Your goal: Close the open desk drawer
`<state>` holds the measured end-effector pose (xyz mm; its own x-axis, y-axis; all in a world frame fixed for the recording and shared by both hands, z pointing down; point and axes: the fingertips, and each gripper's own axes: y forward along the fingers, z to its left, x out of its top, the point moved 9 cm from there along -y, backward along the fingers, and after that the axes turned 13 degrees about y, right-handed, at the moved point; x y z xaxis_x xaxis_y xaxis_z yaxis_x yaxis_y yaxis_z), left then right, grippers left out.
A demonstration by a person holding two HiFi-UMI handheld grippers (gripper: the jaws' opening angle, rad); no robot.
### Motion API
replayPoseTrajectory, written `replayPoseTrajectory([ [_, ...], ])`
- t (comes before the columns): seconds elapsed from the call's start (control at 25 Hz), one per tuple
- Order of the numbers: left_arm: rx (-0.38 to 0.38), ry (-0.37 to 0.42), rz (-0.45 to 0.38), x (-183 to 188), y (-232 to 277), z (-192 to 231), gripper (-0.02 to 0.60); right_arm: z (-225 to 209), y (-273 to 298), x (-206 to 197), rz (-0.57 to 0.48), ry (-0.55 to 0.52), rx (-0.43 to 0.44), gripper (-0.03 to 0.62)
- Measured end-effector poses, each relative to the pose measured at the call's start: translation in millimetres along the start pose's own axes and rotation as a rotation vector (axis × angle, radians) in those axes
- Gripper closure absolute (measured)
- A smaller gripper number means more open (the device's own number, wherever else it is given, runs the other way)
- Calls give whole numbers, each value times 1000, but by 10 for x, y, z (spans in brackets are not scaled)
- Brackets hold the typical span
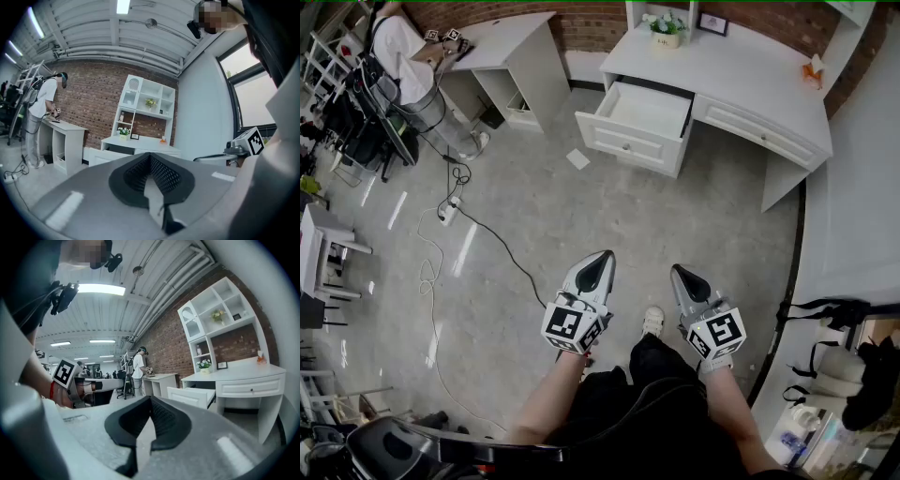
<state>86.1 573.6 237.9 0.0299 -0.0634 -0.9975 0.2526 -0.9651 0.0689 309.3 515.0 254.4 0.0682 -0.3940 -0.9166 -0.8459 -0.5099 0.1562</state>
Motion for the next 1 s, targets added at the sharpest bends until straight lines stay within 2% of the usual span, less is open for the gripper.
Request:
replayPoseTrajectory([
  [0.56,64,7,-13,32,848,211,581,-731,482,356,16,-24,56,594],
  [1.0,115,-1,7,-122,973,532,581,-859,897,372,40,6,88,594],
])
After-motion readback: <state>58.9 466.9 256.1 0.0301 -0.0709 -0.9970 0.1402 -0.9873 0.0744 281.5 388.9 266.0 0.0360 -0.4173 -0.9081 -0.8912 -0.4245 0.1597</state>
